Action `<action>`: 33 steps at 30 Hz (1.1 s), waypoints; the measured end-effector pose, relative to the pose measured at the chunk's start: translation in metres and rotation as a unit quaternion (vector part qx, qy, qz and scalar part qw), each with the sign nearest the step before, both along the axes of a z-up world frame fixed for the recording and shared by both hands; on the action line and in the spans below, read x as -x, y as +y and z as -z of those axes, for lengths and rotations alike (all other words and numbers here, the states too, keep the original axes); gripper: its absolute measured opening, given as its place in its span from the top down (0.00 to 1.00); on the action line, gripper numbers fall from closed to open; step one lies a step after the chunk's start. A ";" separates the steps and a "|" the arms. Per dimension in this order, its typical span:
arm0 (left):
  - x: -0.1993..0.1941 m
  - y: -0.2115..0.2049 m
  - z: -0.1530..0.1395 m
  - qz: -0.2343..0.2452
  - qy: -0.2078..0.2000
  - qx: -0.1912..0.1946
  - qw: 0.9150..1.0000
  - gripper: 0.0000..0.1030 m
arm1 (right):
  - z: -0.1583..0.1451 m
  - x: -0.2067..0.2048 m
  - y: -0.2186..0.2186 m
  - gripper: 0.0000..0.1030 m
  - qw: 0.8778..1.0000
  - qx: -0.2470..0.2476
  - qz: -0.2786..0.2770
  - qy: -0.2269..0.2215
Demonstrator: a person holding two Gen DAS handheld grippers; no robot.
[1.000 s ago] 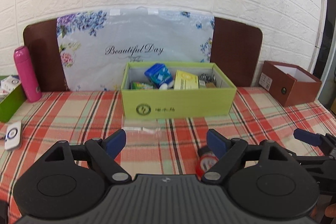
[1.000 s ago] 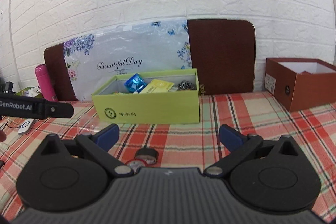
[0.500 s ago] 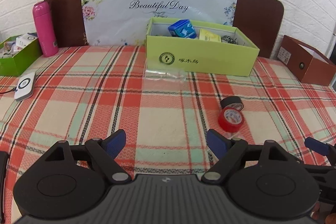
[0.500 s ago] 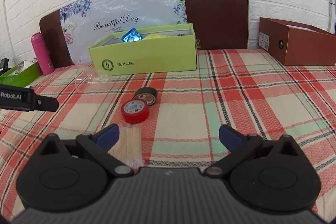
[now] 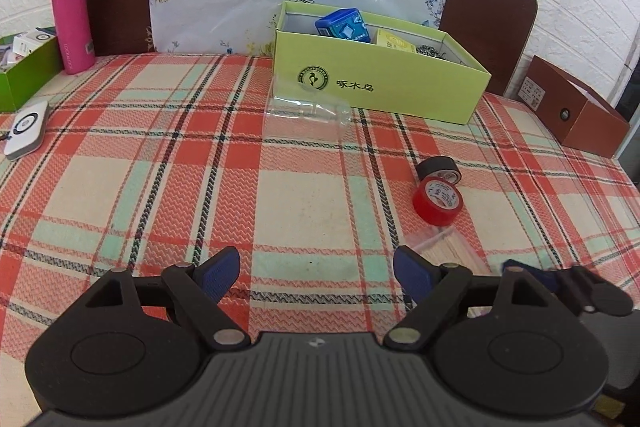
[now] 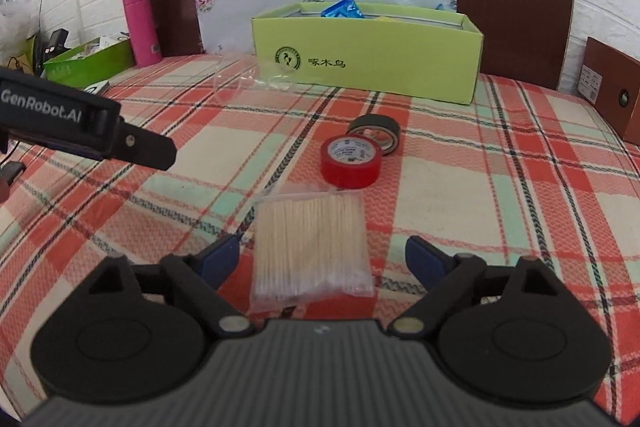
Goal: Organize objects
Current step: 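Grasp the red tape roll with the left gripper while the right grasps the toothpick bag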
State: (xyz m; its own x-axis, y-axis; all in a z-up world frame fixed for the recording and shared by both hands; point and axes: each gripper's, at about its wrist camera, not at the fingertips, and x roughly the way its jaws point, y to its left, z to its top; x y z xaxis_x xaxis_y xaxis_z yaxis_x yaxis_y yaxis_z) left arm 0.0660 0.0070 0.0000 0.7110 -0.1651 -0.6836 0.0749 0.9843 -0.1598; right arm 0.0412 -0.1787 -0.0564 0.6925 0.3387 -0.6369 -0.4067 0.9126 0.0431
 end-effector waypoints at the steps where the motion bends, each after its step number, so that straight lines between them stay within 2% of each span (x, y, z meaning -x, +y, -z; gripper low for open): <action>1: -0.001 0.000 0.000 0.004 0.000 0.004 1.000 0.16 | 0.002 -0.001 0.001 0.19 1.000 -0.001 -0.003 0.003; 5: -0.005 -0.008 0.000 0.023 -0.003 0.008 1.000 0.16 | 0.002 0.002 -0.001 0.70 1.000 0.012 -0.003 -0.008; 7: -0.011 -0.016 0.000 0.036 -0.004 0.009 0.999 0.16 | 0.000 0.003 -0.008 0.74 1.000 0.005 0.004 -0.005; 10: -0.022 -0.030 0.001 0.056 -0.006 0.014 0.998 0.16 | -0.001 0.008 -0.021 0.76 0.999 0.013 0.030 -0.007; 14: -0.044 -0.054 0.005 0.076 -0.009 0.027 0.997 0.16 | -0.004 0.015 -0.043 0.76 0.998 -0.002 0.059 0.000; 17: -0.064 -0.078 0.012 0.092 -0.006 0.019 0.996 0.16 | -0.004 0.020 -0.055 0.76 0.997 -0.005 0.073 0.002; 20: -0.084 -0.100 0.024 0.097 -0.005 -0.005 0.995 0.16 | -0.005 0.024 -0.062 0.76 0.997 -0.004 0.080 0.002; 22: -0.095 -0.106 0.032 0.103 0.003 -0.012 0.995 0.22 | -0.006 0.029 -0.065 0.76 0.997 -0.004 0.083 0.001; 23: -0.099 -0.105 0.035 0.112 0.007 -0.008 0.994 0.41 | -0.007 0.030 -0.066 0.76 0.996 -0.005 0.084 0.001; 24: -0.099 -0.103 0.038 0.123 0.004 -0.001 0.992 0.51 | -0.008 0.032 -0.067 0.76 0.996 -0.007 0.084 0.000; 29: -0.076 -0.080 0.032 0.130 0.009 0.020 0.991 0.51 | -0.010 0.034 -0.067 0.76 0.997 -0.019 0.077 0.007; 33: -0.034 -0.055 0.030 0.115 0.016 0.002 0.993 0.51 | -0.009 0.033 -0.054 0.76 0.998 -0.023 0.059 0.013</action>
State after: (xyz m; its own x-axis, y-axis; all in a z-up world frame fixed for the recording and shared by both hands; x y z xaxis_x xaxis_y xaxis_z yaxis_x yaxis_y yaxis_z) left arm 0.1004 -0.0476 -0.0297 0.6322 -0.3233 -0.7042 0.2919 0.9412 -0.1700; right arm 0.0082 -0.2328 -0.0473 0.7130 0.2849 -0.6406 -0.2951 0.9508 0.0944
